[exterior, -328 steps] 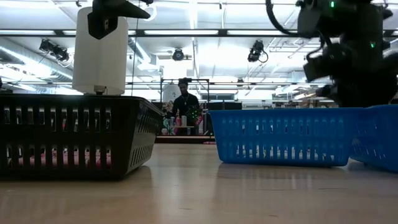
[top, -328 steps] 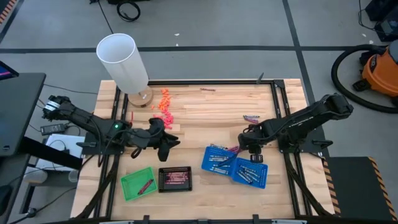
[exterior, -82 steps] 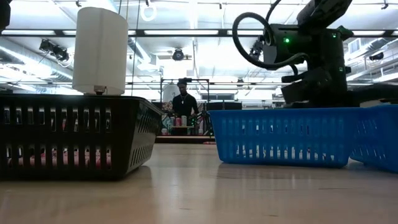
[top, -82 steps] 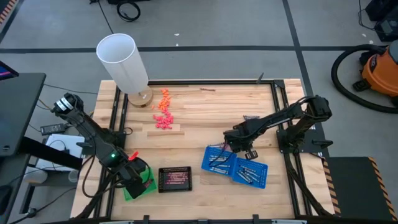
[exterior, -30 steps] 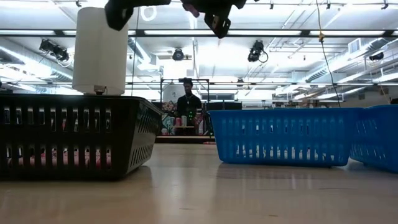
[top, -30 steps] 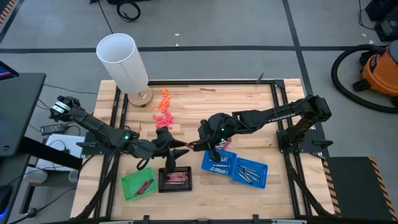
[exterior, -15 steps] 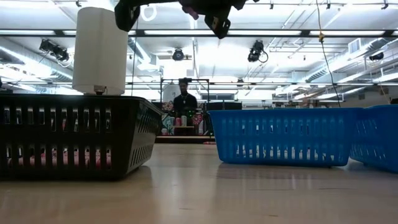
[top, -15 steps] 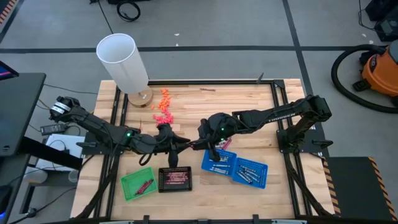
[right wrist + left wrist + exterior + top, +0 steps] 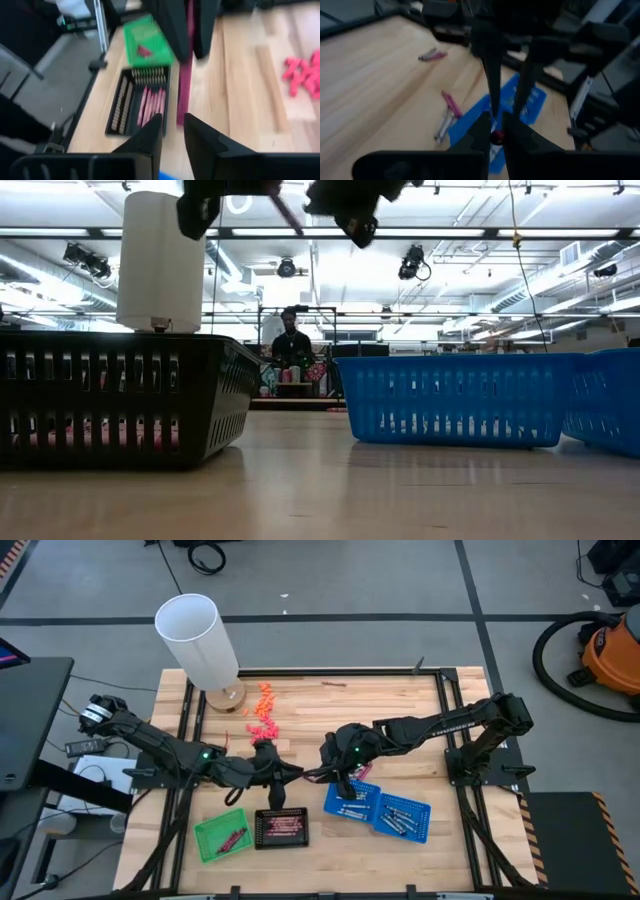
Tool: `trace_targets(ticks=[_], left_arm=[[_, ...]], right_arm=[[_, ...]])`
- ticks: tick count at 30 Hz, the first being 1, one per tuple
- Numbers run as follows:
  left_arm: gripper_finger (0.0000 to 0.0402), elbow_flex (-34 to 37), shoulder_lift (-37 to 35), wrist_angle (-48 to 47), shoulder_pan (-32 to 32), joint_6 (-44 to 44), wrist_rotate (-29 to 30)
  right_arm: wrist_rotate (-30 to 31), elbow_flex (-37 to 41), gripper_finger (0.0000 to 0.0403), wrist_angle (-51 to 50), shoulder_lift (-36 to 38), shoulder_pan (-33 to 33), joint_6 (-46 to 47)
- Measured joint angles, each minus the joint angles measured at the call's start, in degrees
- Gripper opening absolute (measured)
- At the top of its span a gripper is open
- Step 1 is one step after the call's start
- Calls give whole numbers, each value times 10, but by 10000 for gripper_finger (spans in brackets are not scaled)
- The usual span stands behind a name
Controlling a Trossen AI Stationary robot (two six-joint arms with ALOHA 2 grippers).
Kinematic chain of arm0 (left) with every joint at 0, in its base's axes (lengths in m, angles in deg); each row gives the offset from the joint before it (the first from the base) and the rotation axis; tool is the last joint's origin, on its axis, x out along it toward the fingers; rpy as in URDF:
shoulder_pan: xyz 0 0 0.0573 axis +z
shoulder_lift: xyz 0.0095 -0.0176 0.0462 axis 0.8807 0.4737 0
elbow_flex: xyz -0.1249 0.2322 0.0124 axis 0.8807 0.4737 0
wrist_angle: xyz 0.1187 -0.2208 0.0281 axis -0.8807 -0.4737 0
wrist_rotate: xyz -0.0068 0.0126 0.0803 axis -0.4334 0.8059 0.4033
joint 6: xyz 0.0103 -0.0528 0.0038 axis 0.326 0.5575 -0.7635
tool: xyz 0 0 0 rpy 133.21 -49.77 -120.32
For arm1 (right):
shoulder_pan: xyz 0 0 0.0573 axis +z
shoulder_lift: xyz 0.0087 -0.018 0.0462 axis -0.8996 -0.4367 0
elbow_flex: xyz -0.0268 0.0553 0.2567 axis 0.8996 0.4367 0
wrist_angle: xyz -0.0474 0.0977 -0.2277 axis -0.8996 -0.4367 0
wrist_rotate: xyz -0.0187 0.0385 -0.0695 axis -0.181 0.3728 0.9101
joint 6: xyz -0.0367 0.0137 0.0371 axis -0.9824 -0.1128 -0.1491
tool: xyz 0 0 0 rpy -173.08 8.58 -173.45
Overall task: Sort crayons
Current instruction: Put the red crayon into the green bin
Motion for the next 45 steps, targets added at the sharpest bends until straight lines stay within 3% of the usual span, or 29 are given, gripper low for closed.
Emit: trace_targets(ticks=[10, 20, 27, 39, 45], left_arm=[[34, 0, -83, -230, -6, 106, -160], [34, 0, -104, -465, -25, 268, -421], [34, 0, -52, -546, -80, 304, -441], [35, 0, 62, -513, -150, 285, -446], [41, 0, 106, -486, -169, 268, -443]], right_arm=[[11, 0, 136, -118, 0, -12, 1], [103, 1, 135, -215, 0, -31, 0], [102, 1, 135, -233, 0, -49, 2], [102, 2, 135, -233, 0, -63, -4], [102, 5, 136, -256, -1, -73, -54]])
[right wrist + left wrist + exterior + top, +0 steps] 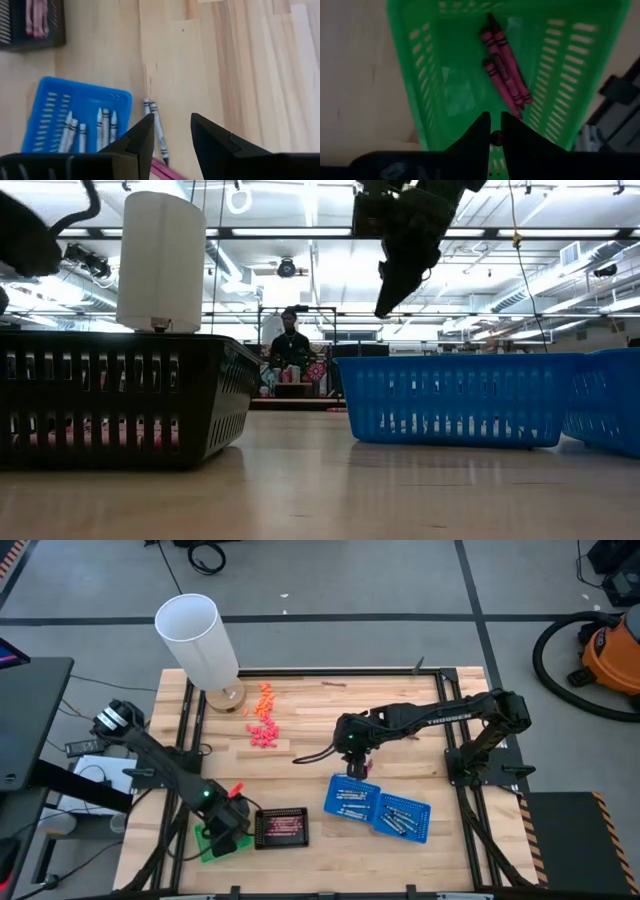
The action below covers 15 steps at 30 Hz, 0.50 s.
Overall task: Sort crayons
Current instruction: Put the red crayon into the green bin
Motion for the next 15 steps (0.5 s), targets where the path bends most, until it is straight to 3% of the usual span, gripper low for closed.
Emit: trace_targets(ticks=[10, 15], left_arm=[[44, 0, 37, 5, -6, 18, 21], [78, 0, 37, 13, -8, 48, 31]], right_arm=[[-1, 80, 136, -30, -1, -54, -37], [3, 112, 136, -67, -1, -117, -42]])
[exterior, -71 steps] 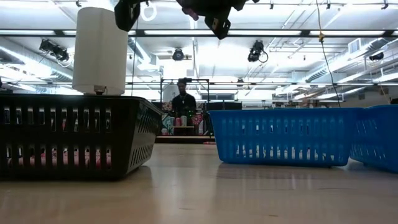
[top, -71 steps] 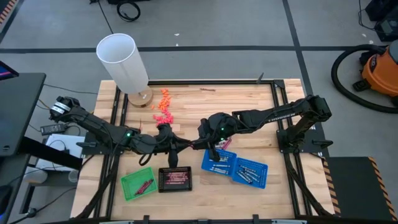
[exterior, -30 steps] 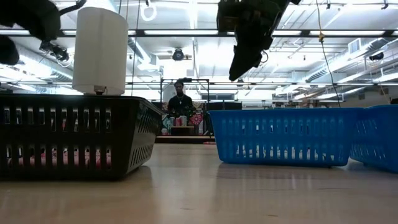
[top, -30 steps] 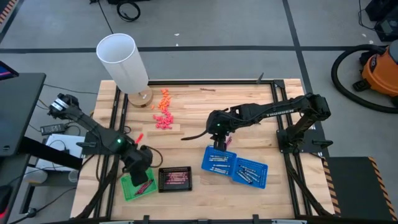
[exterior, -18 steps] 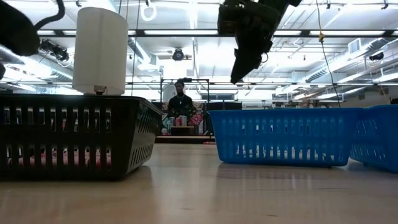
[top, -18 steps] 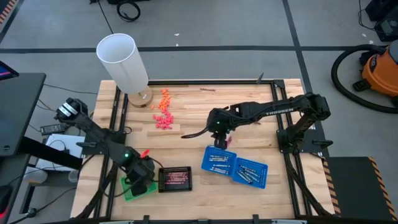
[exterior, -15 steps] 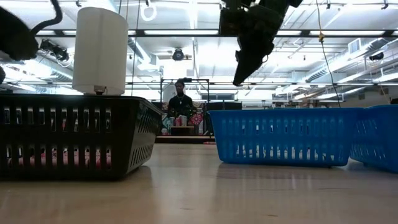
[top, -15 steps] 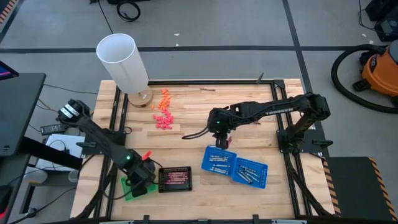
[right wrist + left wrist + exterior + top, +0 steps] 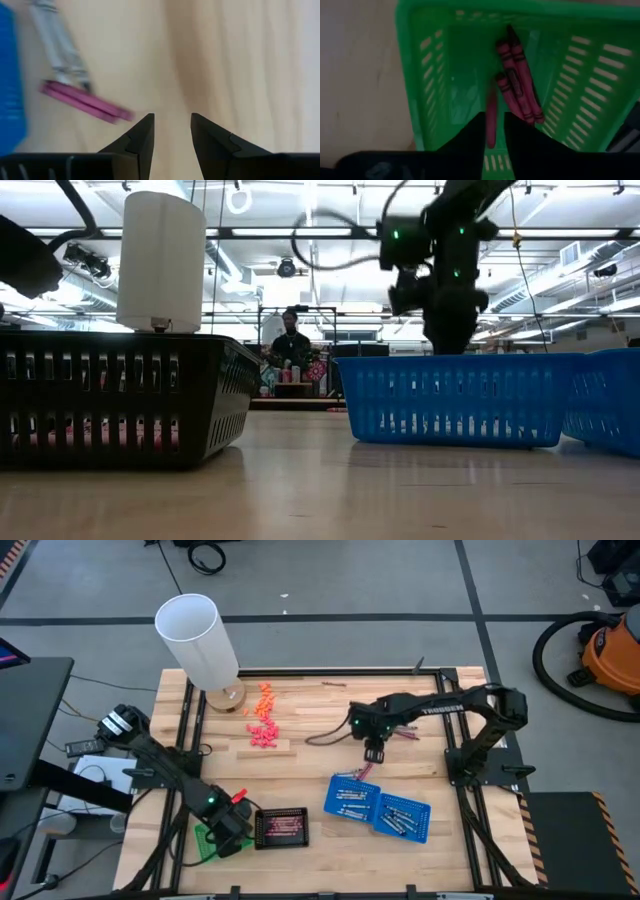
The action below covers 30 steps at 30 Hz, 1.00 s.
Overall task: Sort crayons
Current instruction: Put the red crayon into the green bin, then put the black crayon into the right blue bin
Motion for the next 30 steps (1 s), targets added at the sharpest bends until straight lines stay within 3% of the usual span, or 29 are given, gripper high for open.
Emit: trace_targets(ticks=[6, 10, 16, 23, 30], left_arm=[[151, 0, -4, 13, 0, 37, -5], [180, 0, -14, 13, 0, 53, -16], [182, 0, -40, 12, 0, 73, -11], [171, 0, -108, 15, 0, 83, 58], [167, 0, -149, 23, 1, 83, 87]], right_arm=[[8, 28, 136, -39, 0, -65, 3], [32, 32, 135, -86, 0, -99, 14], [34, 35, 133, -104, 0, -141, 7], [39, 61, 133, -106, 0, -179, -18], [69, 75, 132, -98, 0, -216, -69]])
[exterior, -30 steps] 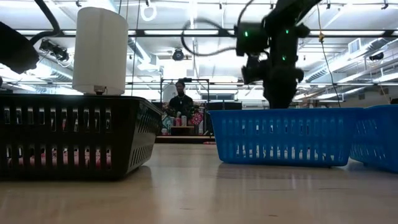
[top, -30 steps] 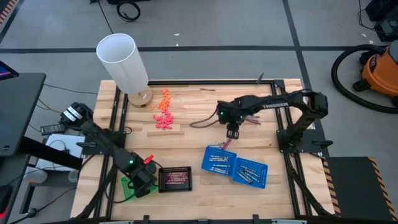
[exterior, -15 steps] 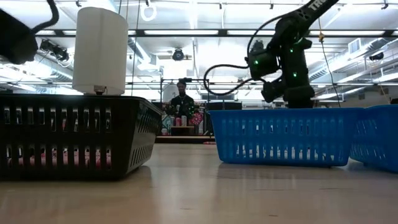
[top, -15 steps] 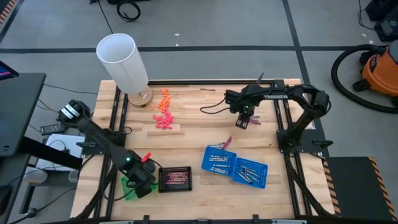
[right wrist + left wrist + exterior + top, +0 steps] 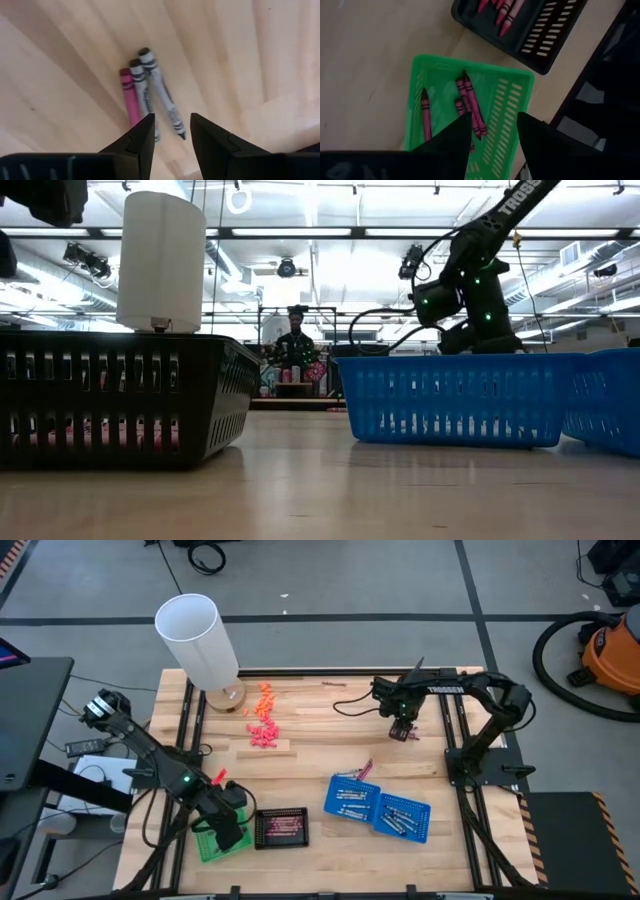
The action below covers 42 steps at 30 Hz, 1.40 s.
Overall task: Sort crayons
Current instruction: Put the black crayon into the right blue bin
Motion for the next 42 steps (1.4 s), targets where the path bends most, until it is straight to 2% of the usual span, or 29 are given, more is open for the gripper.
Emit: trace_targets(ticks=[14, 30, 34, 42], left_arm=[[166, 0, 0, 39, 4, 9, 0], [166, 0, 0, 39, 4, 15, 0], [166, 0, 0, 40, 4, 15, 0], [166, 0, 0, 46, 4, 19, 0]], right_arm=[[-14, 2, 132, 30, 0, -46, -47], [-23, 82, 130, 65, 4, -49, -36], [-27, 84, 107, 71, 3, -49, -48], [-33, 85, 20, 72, 3, -49, -49]])
